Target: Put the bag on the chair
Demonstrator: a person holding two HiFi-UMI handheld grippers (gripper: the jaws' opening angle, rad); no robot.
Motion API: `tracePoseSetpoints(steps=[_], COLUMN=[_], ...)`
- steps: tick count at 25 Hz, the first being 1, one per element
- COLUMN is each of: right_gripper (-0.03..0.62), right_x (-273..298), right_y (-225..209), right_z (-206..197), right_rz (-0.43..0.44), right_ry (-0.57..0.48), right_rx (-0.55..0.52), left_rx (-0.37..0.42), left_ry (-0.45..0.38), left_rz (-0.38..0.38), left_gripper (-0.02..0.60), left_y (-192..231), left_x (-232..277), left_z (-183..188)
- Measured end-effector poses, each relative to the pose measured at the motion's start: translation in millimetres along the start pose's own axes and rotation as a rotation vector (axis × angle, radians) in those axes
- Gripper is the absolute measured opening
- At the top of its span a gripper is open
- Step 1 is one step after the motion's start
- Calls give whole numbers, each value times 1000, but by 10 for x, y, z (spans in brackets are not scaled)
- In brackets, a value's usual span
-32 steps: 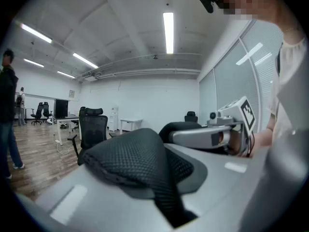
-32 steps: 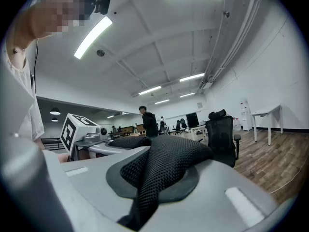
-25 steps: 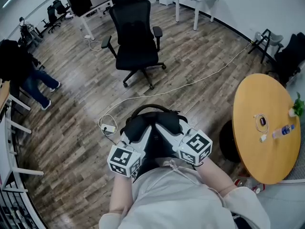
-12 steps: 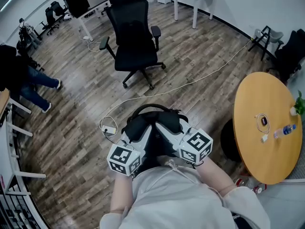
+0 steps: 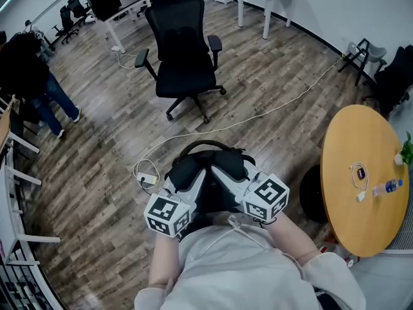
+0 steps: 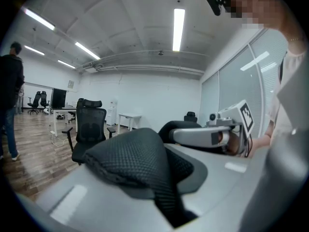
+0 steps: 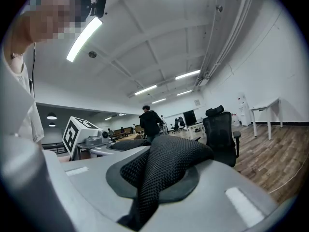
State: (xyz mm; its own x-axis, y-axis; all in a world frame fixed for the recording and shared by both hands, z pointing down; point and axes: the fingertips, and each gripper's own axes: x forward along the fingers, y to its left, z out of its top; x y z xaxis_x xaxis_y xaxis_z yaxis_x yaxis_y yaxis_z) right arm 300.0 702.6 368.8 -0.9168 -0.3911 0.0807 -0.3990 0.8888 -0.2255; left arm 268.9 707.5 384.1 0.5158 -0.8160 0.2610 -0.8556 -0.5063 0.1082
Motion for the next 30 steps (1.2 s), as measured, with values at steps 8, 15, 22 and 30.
tracePoseSetpoints(steps=[8, 15, 22, 30], right_gripper=[34, 34, 34, 35], right_x=[864, 1861, 2784, 3673], right_y=[-306, -601, -841, -1008], right_z=[109, 258, 472, 554], right_rz=[-17, -55, -99, -110], right_ry=[24, 43, 23, 30], right_rx=[4, 28, 46, 56], left_rx=[-27, -44, -12, -18], left_ry=[7, 13, 16, 17], left_rz=[-26, -76, -128, -126], left_gripper=[46, 46, 46, 48], left_y=[898, 1959, 2914, 3796], left_x=[191, 376, 490, 518], left_z=[108, 290, 515, 592])
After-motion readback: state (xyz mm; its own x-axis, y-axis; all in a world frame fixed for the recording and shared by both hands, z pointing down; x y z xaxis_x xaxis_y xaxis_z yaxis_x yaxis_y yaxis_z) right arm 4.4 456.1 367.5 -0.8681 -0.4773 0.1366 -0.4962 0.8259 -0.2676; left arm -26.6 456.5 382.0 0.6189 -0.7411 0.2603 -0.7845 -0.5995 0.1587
